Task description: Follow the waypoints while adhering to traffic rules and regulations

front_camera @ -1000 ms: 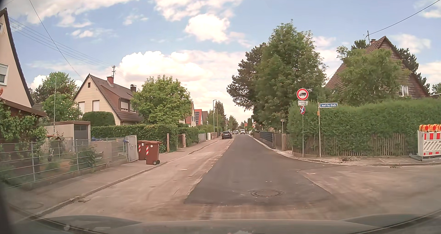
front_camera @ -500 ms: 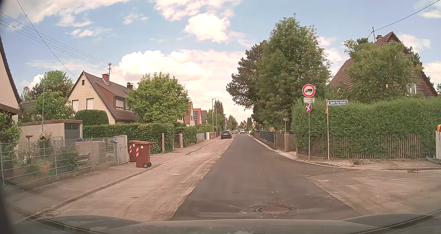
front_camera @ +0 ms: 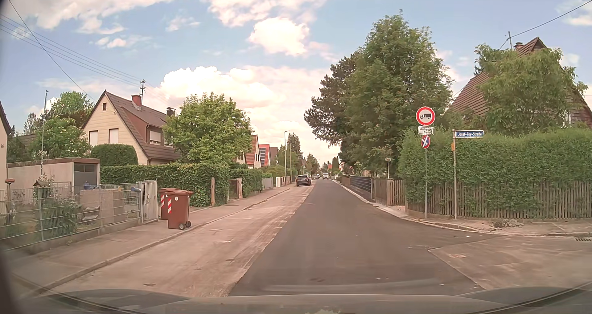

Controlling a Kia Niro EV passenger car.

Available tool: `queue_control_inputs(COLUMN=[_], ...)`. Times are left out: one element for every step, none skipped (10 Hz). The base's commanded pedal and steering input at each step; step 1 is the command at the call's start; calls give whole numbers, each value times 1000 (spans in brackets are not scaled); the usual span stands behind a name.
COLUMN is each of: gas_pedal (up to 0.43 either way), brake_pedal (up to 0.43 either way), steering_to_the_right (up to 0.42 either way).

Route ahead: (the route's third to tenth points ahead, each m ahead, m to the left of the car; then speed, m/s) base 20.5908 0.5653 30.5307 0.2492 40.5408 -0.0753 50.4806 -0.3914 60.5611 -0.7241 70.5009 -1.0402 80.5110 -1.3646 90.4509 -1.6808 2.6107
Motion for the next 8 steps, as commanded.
queue_control_inputs(gas_pedal=[0,0,0,20,47,98,177,197], brake_pedal=[30,24,24,24,24,24,18,24], steering_to_the_right=[-4,1,3,4,4,5,4,5])
